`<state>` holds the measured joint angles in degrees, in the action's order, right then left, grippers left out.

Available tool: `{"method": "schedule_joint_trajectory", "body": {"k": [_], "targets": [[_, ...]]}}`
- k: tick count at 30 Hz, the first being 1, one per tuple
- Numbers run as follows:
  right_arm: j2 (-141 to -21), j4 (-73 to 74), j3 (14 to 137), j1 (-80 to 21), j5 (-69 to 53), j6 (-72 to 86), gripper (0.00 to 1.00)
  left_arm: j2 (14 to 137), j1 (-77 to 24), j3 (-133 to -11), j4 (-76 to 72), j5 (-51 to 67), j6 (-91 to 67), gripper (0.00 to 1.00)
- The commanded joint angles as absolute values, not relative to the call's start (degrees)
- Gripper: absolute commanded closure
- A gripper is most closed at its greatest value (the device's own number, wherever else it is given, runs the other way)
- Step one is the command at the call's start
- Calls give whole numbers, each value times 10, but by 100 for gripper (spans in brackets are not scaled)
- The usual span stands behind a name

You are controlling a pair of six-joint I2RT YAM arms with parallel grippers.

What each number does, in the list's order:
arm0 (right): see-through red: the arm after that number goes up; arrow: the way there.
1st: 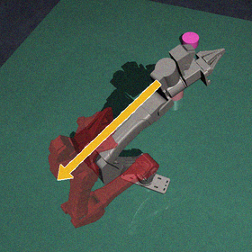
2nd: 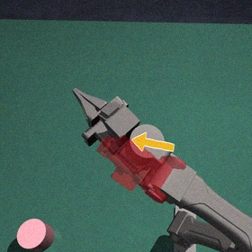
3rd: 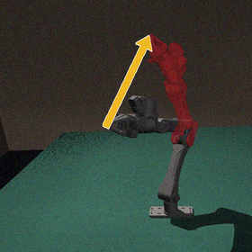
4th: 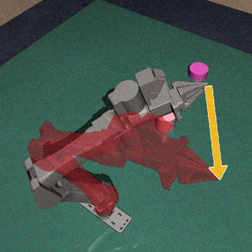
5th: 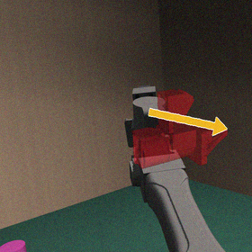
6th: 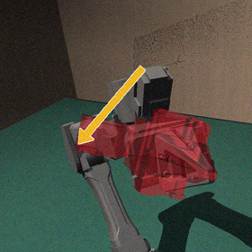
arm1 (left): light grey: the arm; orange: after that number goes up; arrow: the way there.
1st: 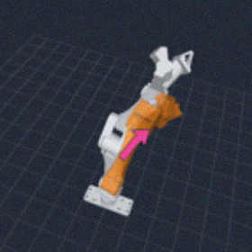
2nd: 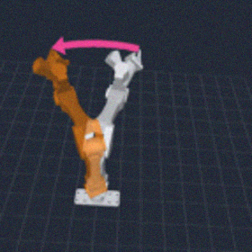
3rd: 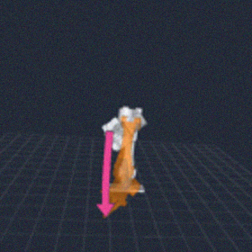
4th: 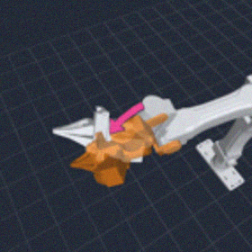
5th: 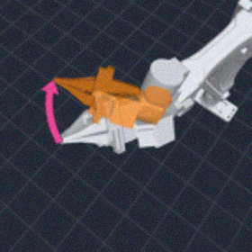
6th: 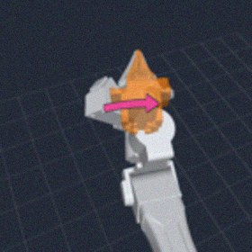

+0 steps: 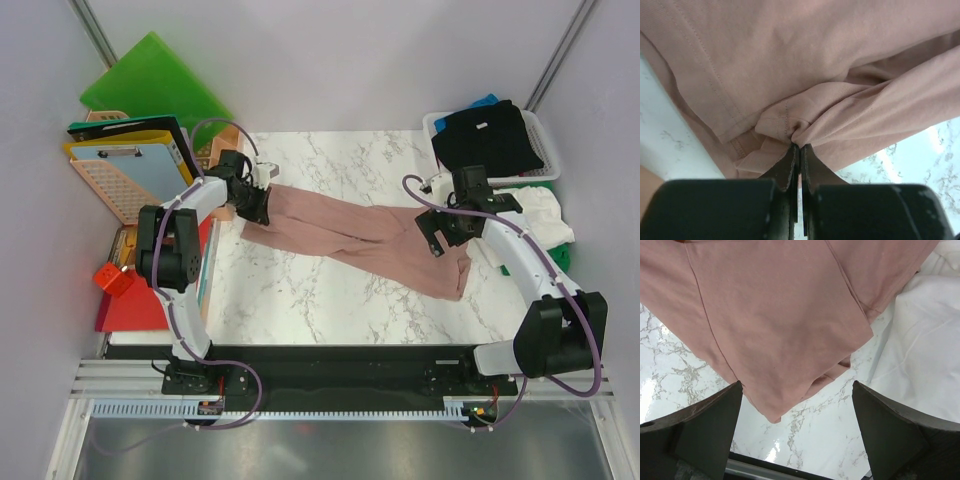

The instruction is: Fold and stack the t-shirts

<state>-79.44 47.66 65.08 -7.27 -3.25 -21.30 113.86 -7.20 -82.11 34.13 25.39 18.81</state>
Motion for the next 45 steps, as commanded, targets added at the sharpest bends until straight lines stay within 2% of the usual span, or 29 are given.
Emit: {"method": "schedule_joint_trajectory", "body": {"k": [1,3,5,6,7,10,17,23,28,30,33,38,45], "targets": [[-770,471,638,-73,-44,-216,2,1117,-69,-816,294,195,159,98],[-766,471,634,-73,-42,-216,2,1121,-69,-821,287,173,151,98],[-762,471,628,-73,-43,-216,2,1129,-69,-826,278,158,142,80],[-762,472,625,-73,-44,-217,2,1131,-69,-827,275,153,139,68],[-760,474,623,-73,-49,-221,2,1133,-69,-827,266,147,137,49],[-756,482,620,-72,-60,-225,2,1133,-69,-823,254,113,144,36],[-737,483,584,-75,-79,-228,2,1099,-69,-803,245,97,163,34],[-739,463,563,-83,-94,-219,2,985,-72,-746,239,142,173,33],[-729,427,589,-103,-141,-200,2,869,-71,-686,184,94,200,29],[-757,419,599,-115,-130,-193,2,846,-70,-685,191,75,216,25],[-830,417,599,-131,-92,-177,2,827,-69,-675,204,52,242,24],[-862,370,572,-146,-136,-177,2,767,-69,-619,193,41,263,23],[-1004,405,786,-232,-99,-163,2,729,-69,-584,191,27,259,22]]}}
